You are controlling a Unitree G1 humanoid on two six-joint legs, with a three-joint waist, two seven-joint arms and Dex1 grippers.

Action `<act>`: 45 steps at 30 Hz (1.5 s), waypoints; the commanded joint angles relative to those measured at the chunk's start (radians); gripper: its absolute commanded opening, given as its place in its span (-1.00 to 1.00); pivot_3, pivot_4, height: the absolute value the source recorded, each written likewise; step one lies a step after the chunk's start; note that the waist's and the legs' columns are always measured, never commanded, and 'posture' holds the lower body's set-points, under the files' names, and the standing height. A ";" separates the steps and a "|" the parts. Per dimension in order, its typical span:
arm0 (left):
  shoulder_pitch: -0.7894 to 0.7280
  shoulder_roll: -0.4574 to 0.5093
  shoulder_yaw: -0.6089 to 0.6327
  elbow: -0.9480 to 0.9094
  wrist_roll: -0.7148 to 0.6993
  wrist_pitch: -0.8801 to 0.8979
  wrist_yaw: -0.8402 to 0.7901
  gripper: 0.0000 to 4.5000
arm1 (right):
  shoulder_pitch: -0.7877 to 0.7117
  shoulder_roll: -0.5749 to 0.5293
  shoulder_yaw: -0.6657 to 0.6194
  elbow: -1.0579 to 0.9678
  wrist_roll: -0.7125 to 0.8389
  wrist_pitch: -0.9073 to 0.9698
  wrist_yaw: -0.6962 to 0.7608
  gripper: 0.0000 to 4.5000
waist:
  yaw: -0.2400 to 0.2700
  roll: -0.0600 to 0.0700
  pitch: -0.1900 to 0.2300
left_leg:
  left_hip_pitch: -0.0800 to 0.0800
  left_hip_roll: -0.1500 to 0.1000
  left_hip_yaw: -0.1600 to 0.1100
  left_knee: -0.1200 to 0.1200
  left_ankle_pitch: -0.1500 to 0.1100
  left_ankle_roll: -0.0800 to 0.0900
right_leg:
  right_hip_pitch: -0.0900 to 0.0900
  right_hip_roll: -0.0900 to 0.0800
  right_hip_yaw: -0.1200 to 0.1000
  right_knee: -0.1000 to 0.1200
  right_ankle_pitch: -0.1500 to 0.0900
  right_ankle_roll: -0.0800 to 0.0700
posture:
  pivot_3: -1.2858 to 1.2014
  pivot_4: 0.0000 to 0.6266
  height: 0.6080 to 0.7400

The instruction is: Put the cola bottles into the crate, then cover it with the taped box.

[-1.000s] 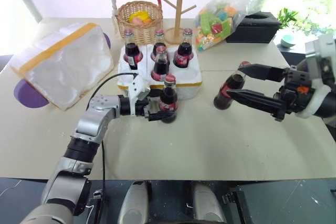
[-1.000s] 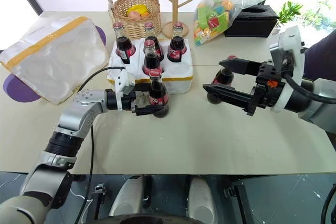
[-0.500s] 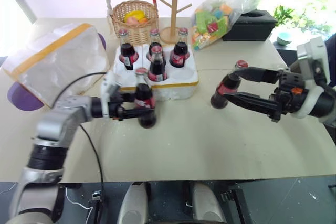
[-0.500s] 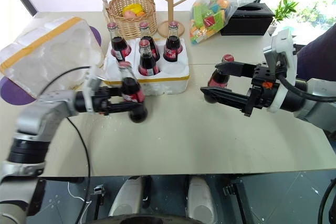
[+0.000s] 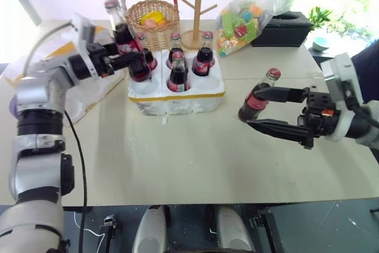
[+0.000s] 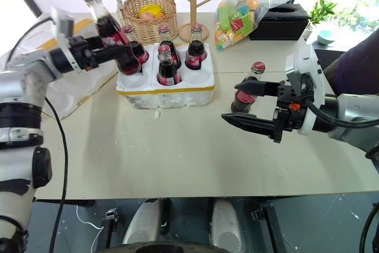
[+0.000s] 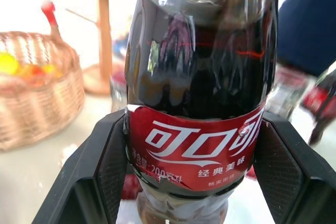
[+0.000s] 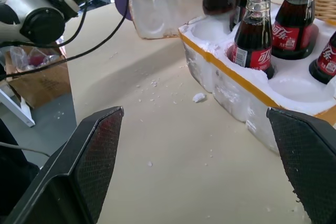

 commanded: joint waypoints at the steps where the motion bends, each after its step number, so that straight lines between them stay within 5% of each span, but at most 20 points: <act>1: -0.068 -0.038 -0.036 0.074 0.050 -0.081 -0.052 0.23 | -0.011 0.012 -0.018 -0.011 -0.004 -0.019 -0.019 1.00 | 0.006 0.000 0.000 | 0.000 0.000 0.000 0.000 0.000 0.000 | 0.000 0.000 0.000 0.000 0.000 0.000 | 0.03 -0.52 1.00; 17: 0.047 0.002 -0.036 -0.065 0.066 -0.046 -0.158 0.23 | 0.048 0.045 -0.051 -0.043 0.003 -0.020 -0.085 1.00 | 0.022 0.000 0.000 | 0.000 0.000 0.001 0.001 0.000 0.000 | 0.000 0.000 0.000 0.000 0.000 -0.001 | 0.03 -0.52 1.00; 27: 0.054 -0.164 -0.088 0.198 0.245 -0.356 0.076 0.23 | 0.002 0.047 -0.002 -0.007 -0.035 -0.034 -0.059 1.00 | 0.033 0.002 -0.002 | 0.003 0.000 0.001 0.002 0.000 0.000 | 0.004 -0.001 0.001 0.000 -0.002 -0.003 | 0.03 -0.52 1.00; 30: 0.062 -0.175 -0.062 0.186 0.216 -0.346 0.078 0.79 | 0.002 0.055 0.007 -0.003 -0.045 -0.039 -0.060 1.00 | 0.036 0.002 -0.002 | 0.004 0.000 0.000 0.004 0.000 0.000 | 0.006 -0.001 0.001 0.000 0.000 -0.005 | 0.03 -0.52 1.00; 31: 0.065 -0.168 -0.049 0.159 0.194 -0.319 0.066 0.98 | 0.008 0.057 0.006 -0.005 -0.048 -0.039 -0.058 1.00 | 0.036 0.002 -0.002 | 0.004 0.000 0.001 0.005 0.000 0.000 | 0.006 -0.001 0.001 0.000 0.001 -0.005 | 0.03 -0.52 1.00; 37: 0.117 -0.077 0.034 -0.115 0.007 -0.025 -0.043 0.98 | 0.082 0.063 -0.048 -0.016 -0.058 -0.029 -0.062 1.00 | 0.022 0.001 -0.002 | 0.001 0.000 0.001 0.003 0.000 0.000 | 0.002 -0.001 0.001 0.000 0.002 -0.002 | 0.03 -0.52 1.00; 45: 0.177 0.158 0.185 -0.581 -0.432 0.507 -0.173 0.98 | 0.253 0.145 -0.112 0.031 -0.167 -0.045 -0.179 1.00 | 0.015 0.001 -0.001 | 0.001 0.001 0.001 0.001 0.000 0.000 | 0.001 0.000 0.001 0.000 0.001 -0.002 | 0.03 -0.52 1.00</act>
